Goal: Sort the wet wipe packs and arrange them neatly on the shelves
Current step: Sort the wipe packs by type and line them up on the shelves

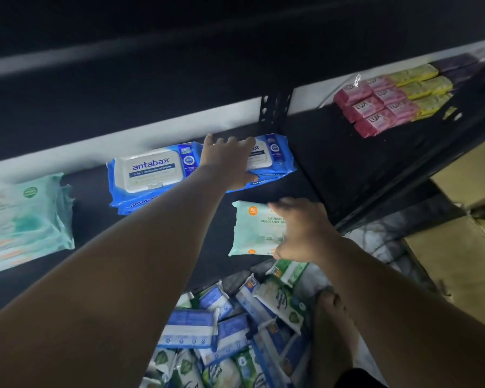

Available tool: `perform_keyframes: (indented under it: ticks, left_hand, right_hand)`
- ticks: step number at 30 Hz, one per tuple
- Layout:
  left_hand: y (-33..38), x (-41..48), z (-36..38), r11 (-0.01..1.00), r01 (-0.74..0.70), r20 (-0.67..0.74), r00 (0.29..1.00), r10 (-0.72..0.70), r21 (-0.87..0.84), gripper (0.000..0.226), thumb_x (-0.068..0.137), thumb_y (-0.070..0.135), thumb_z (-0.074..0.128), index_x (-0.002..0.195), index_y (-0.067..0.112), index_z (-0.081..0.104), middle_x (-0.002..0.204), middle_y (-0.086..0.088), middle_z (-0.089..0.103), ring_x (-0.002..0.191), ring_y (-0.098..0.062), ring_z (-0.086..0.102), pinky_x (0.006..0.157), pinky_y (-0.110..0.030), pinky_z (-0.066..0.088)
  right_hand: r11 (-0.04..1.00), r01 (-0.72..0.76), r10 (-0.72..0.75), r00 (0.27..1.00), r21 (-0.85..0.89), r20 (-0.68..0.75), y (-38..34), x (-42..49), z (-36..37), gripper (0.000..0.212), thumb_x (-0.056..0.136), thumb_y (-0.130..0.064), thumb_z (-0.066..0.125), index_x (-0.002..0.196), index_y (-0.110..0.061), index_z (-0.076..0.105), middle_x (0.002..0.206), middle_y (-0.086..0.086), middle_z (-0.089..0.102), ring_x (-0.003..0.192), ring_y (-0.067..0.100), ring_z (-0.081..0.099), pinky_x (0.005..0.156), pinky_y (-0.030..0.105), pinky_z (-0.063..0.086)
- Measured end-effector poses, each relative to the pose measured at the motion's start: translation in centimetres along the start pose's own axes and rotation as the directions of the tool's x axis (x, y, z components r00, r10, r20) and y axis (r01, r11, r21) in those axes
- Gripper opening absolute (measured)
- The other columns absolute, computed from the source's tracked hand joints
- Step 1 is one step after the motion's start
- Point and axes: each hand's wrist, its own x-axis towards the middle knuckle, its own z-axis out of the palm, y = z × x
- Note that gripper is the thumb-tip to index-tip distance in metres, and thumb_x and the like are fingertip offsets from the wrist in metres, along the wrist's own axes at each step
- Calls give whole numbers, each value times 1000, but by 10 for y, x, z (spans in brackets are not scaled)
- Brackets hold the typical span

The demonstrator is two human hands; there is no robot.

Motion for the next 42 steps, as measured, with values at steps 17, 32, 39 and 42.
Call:
perform_keyframes:
  ticks: [17, 32, 39, 42]
  left_hand:
    - [-171, -337, 6, 812, 165, -366, 830, -421, -559, 26, 78, 13, 51, 95, 16, 70, 101, 1, 66, 95, -26, 64, 80, -38, 54]
    - [-392, -478, 70, 166, 755, 161, 339, -927, -634, 57, 85, 43, 48, 126, 4, 55, 127, -25, 58, 118, -44, 55, 98, -49, 46]
    - [-342, -480, 156, 196, 810, 82, 287, -955, -552, 73, 94, 41, 45, 155, 6, 26, 163, -19, 22, 153, -33, 13, 125, -45, 12]
    - [-340, -480, 169, 239, 833, 19, 287, -958, -498, 76, 90, 46, 37, 156, 9, 27, 165, -18, 20, 155, -31, 9, 126, -44, 7]
  right_hand:
    - [978, 209, -209, 974, 17, 90, -147, -59, -41, 111, 55, -53, 82, 153, -39, 31, 149, -18, 36, 132, 12, 36, 102, 41, 26]
    - [813, 542, -525, 841, 212, -132, -537, 22, -57, 104, 57, -55, 89, 149, -36, 43, 148, -11, 47, 136, 16, 44, 94, 23, 26]
    - [847, 529, -527, 848, 45, -54, -614, 78, -4, 99, 69, -50, 85, 152, -29, 37, 144, 0, 53, 132, 27, 49, 109, 41, 41]
    - [838, 545, -546, 837, -31, -32, -620, 90, 16, 86, 71, -46, 83, 147, -32, 45, 140, -1, 56, 129, 27, 52, 107, 40, 43]
